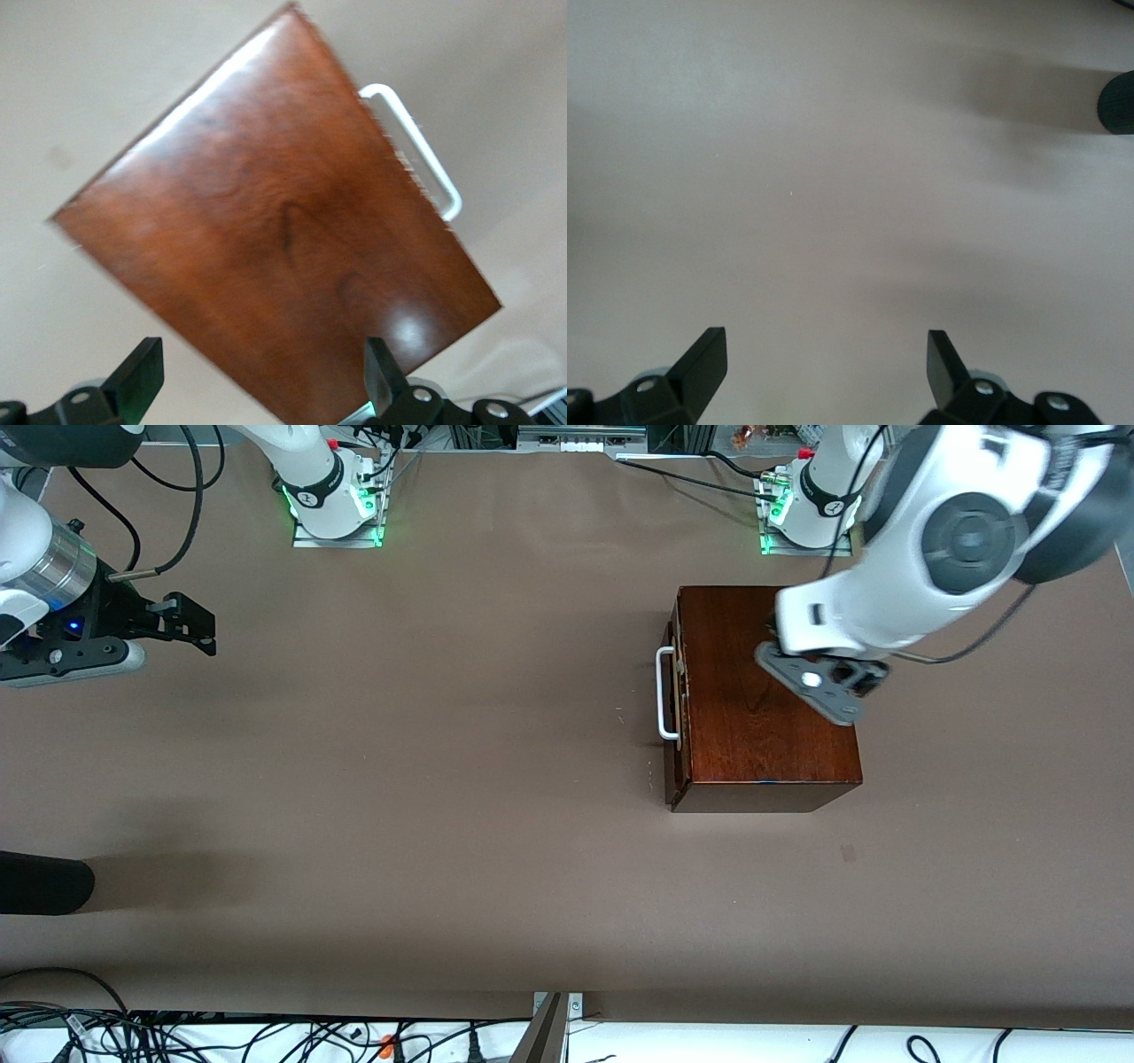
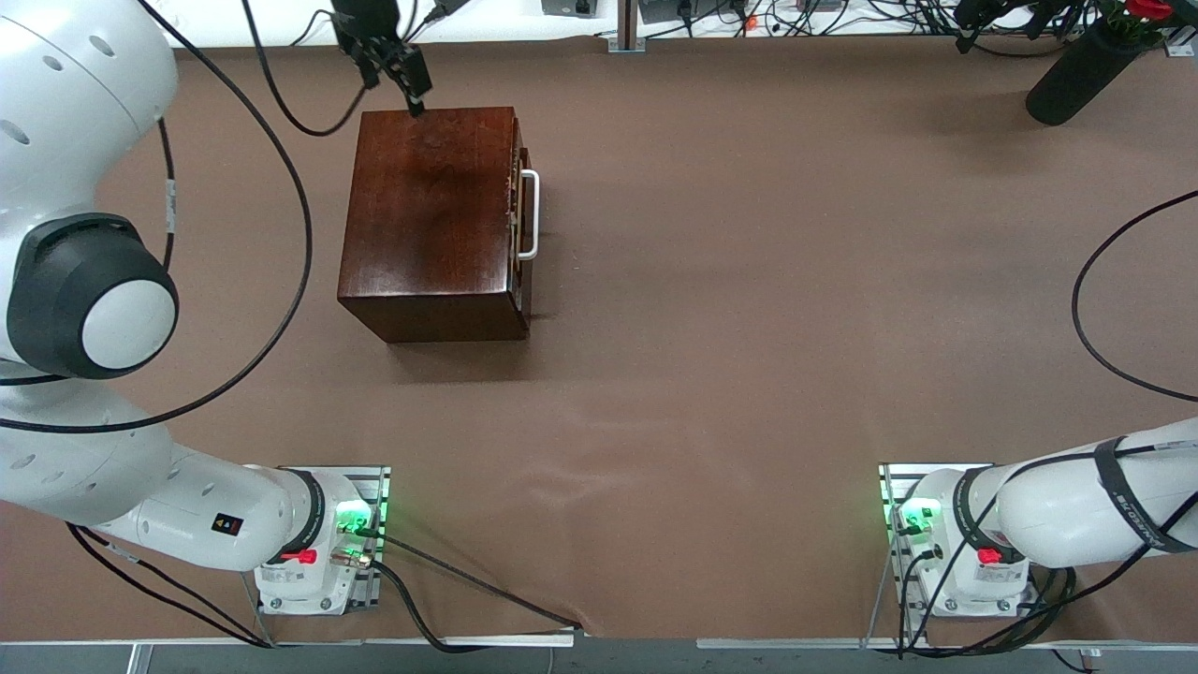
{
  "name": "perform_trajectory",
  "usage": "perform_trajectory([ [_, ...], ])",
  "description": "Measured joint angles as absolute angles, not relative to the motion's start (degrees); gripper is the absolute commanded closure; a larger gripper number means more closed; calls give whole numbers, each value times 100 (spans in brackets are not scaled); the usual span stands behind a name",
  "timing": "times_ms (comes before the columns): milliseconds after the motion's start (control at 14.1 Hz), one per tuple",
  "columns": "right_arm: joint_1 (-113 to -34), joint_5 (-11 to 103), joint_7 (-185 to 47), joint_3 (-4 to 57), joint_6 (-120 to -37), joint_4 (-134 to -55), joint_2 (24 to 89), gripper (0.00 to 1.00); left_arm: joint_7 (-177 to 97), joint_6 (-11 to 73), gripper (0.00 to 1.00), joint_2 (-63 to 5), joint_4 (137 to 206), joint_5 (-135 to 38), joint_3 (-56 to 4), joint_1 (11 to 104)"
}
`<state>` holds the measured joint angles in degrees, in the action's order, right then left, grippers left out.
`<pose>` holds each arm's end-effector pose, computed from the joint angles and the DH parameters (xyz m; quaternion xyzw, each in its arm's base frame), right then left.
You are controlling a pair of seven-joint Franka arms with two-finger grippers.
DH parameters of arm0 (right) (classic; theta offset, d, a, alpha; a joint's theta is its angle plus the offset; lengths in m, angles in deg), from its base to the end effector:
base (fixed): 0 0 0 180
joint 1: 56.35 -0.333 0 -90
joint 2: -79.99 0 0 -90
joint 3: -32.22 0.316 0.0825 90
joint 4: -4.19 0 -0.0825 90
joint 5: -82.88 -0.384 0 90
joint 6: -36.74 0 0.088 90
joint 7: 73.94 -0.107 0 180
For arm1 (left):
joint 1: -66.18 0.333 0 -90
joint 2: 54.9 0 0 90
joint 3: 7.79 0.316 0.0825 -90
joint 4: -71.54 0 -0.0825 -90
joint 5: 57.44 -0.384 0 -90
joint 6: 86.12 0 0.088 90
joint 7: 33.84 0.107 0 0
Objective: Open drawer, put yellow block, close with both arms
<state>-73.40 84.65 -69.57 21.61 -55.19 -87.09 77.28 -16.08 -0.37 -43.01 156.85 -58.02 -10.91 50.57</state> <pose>0.5665 0.0631 0.5908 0.9951 0.0950 -0.0172 0.0201 0.5715 -0.1894 0.5368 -0.9450 0.3116 0.0996 0.0003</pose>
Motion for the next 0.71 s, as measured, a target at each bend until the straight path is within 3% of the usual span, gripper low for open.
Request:
perform_trajectory([
  [354, -7339, 8465, -6957, 2162, -5519, -8709, 7728, 0, -2411, -67, 0, -4717, 15493, -5208, -864, 5939],
  [707, -7339, 8465, -6960, 2166, -5555, -8699, 7728, 0, -2896, 856, 0, -5287, 16236, -5592, -867, 6299],
])
